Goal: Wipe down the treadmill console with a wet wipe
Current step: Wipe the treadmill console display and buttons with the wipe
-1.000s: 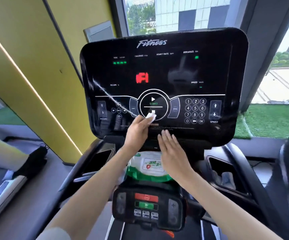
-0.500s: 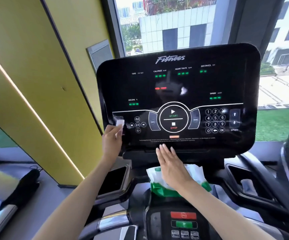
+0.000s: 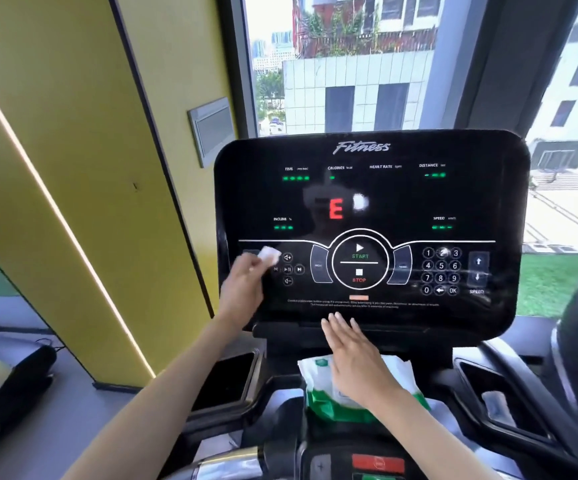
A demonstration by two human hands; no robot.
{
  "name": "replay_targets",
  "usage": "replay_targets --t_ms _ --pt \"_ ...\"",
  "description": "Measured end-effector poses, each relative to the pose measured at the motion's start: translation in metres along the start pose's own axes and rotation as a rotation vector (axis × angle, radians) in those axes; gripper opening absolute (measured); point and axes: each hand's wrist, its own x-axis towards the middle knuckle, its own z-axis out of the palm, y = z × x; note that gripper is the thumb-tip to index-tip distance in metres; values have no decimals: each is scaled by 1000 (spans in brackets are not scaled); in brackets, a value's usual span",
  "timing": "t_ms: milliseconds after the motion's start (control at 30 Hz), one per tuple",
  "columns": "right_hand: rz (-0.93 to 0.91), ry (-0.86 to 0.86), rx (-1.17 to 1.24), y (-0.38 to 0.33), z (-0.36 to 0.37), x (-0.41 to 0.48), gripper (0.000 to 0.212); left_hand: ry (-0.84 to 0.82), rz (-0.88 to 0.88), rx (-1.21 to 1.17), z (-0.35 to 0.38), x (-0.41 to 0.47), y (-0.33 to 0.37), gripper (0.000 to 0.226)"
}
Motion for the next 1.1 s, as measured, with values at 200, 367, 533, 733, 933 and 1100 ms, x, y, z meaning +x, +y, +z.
replay_targets --t_ms 200,367,533,733,933,1100 --pt "-14 -35 29 2 -2 0 73 102 -268 -54 11 38 50 44" --pt "-95 -40 0 19 -21 0 67 -342 439 60 20 40 52 74" --pt "25 104 -15 50 -36 5 78 287 -473 -116 -12 88 24 41" --pt "68 243 -7 66 -60 33 77 -88 129 27 36 69 97 65" --pt "68 261 9 77 -69 47 82 131 -201 -101 -22 97 19 42" --pt "71 251 -9 72 -72 54 85 356 -415 -90 -1 112 58 54"
